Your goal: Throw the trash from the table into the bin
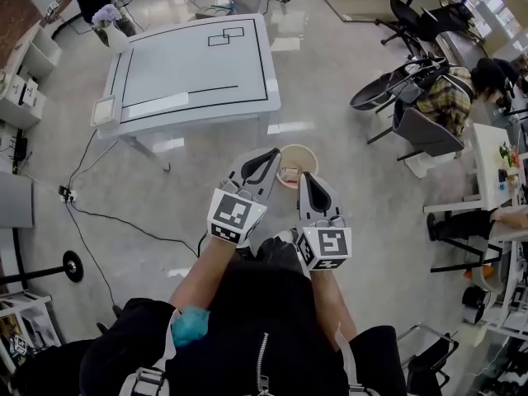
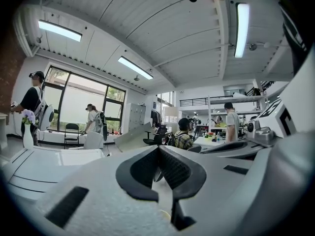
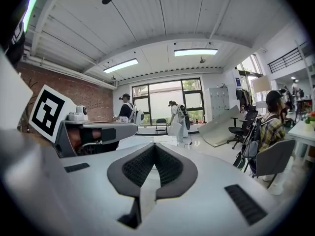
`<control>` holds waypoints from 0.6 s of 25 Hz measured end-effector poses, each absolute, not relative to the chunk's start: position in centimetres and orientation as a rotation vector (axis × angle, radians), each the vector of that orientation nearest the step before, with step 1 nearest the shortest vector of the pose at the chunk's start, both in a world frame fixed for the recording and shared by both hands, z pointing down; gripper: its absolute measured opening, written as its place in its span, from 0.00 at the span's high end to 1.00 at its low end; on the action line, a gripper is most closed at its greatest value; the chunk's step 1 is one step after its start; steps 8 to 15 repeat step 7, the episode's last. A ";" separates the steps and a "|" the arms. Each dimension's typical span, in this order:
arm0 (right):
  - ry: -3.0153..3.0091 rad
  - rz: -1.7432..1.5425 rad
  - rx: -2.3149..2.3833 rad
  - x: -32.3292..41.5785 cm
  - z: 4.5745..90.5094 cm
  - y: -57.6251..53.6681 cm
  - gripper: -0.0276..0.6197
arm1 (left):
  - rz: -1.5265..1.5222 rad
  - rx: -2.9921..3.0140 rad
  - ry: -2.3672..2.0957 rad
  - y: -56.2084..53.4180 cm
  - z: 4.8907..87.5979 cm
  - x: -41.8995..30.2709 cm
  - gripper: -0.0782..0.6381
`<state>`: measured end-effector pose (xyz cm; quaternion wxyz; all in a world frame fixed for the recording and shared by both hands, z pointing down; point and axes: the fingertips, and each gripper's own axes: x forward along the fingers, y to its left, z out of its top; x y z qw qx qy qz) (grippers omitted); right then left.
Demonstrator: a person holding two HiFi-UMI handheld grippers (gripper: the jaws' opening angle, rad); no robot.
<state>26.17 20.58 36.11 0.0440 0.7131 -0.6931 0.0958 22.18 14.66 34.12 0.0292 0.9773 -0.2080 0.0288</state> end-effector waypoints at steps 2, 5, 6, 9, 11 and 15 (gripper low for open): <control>-2.126 0.283 2.173 25.4 35.8 20.7 0.94 | 0.080 3.013 -0.653 14.7 33.8 21.4 0.88; -2.124 0.273 2.155 24.4 35.8 21.0 0.94 | 0.078 3.014 -0.666 15.0 33.5 20.4 0.88; -2.123 0.273 2.148 24.1 35.9 21.1 0.94 | 0.078 3.014 -0.672 15.1 33.5 20.0 0.88; -2.122 0.273 2.140 23.7 36.0 21.1 0.94 | 0.078 3.013 -0.677 15.2 33.4 19.6 0.88; -2.122 0.273 2.140 23.7 36.0 21.1 0.94 | 0.078 3.013 -0.677 15.2 33.4 19.6 0.88; -2.122 0.273 2.140 23.7 36.0 21.1 0.94 | 0.078 3.013 -0.677 15.2 33.4 19.6 0.88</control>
